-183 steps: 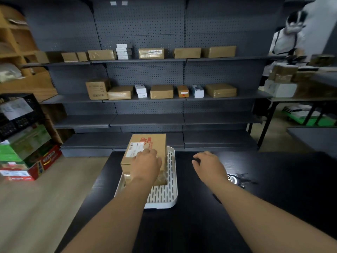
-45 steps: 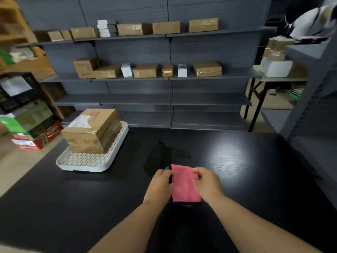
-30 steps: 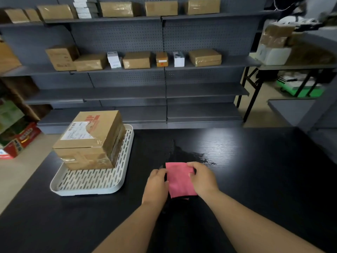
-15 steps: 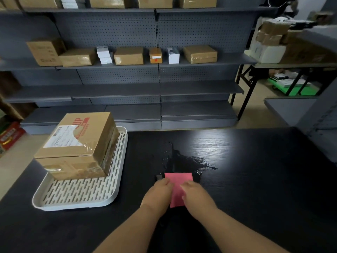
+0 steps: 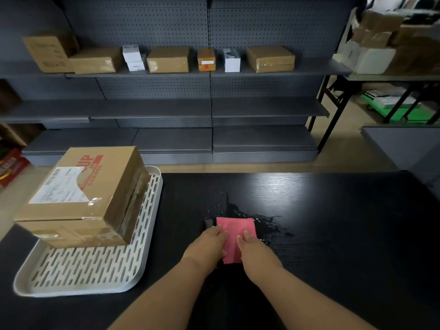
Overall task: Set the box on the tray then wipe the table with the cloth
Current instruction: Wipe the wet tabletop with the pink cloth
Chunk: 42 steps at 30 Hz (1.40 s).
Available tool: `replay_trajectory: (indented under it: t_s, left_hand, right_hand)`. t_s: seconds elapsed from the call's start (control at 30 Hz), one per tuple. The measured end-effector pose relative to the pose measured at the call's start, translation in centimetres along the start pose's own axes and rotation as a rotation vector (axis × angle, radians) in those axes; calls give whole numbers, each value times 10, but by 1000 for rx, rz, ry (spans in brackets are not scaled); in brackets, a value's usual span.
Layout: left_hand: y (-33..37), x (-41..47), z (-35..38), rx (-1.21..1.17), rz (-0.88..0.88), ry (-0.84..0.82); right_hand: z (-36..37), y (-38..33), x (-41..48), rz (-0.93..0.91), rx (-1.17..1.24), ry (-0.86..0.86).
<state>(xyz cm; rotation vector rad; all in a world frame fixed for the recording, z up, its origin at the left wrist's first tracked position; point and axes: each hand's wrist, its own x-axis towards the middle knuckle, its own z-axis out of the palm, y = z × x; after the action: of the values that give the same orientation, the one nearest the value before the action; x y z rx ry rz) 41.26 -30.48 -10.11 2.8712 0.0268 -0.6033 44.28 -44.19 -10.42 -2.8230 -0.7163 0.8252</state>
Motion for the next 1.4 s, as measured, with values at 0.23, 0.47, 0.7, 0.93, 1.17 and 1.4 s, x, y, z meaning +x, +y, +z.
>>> replay_trajectory:
  t_s: [0.23, 0.47, 0.7, 0.93, 1.17, 1.4]
  left_hand:
    - [-18, 60, -23, 14, -5, 15]
    - [-32, 101, -39, -10, -30, 17]
    - [-29, 103, -46, -16, -45, 12]
    - [-14, 80, -38, -14, -49, 4]
    - [12, 43, -16, -7, -42, -11]
    - [43, 8, 3, -17, -20, -12]
  right_hand:
    - [-31, 8, 66, 23, -3, -20]
    - [-61, 9, 111, 22, -77, -107]
    - [-64, 10, 114, 30, -90, -127]
    - [-51, 12, 86, 45, -91, -92]
    - [-28, 21, 41, 75, -48, -88]
    - [-9, 37, -5, 63, -54, -74]
